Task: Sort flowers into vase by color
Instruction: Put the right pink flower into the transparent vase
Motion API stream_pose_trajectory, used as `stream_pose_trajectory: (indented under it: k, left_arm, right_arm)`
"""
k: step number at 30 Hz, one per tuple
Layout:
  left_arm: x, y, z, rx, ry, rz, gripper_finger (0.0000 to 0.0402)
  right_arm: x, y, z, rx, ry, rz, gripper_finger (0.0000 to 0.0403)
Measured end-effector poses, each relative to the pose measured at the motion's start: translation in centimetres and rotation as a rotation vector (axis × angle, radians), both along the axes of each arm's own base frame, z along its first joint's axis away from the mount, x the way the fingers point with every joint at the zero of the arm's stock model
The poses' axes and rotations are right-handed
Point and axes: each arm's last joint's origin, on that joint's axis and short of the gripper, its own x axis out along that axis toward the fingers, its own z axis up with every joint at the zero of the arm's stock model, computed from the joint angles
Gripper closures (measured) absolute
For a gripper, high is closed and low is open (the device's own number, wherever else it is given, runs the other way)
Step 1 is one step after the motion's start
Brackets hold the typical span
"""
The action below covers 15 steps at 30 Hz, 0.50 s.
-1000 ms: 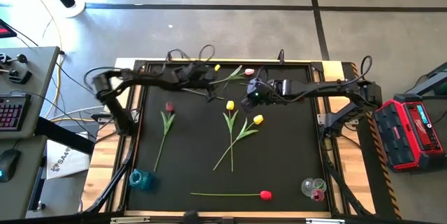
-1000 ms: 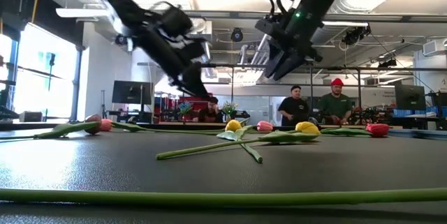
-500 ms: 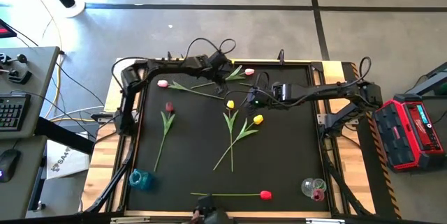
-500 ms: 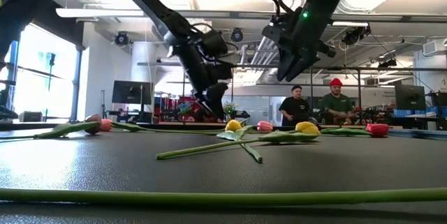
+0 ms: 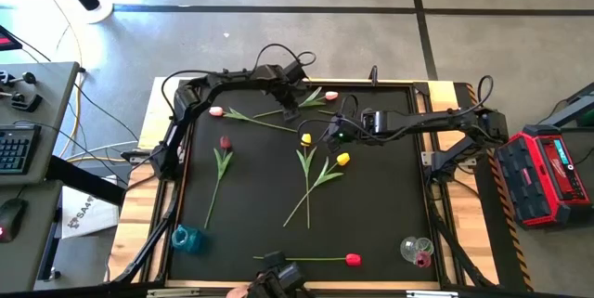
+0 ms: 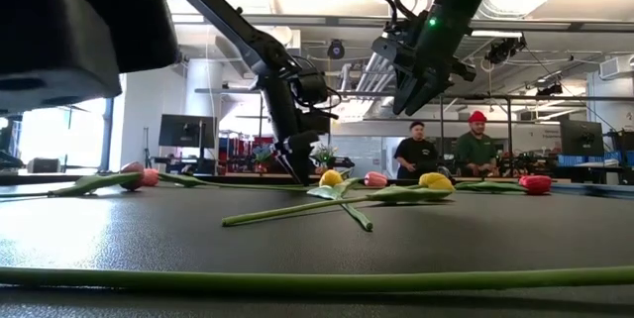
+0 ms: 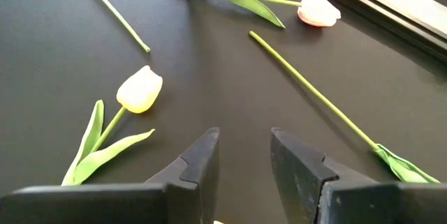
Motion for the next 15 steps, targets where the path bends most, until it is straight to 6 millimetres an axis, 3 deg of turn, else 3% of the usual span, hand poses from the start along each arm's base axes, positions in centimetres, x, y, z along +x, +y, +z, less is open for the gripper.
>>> stream_pose_trajectory:
  k: [15]
  left_arm:
    - [-0.33, 0.02, -0.09, -0.022, 0.018, -0.029, 0.0396]
  right_arm:
    - [0.12, 0.14, 0.04, 0.015, -0.023, -0.008, 0.0290]
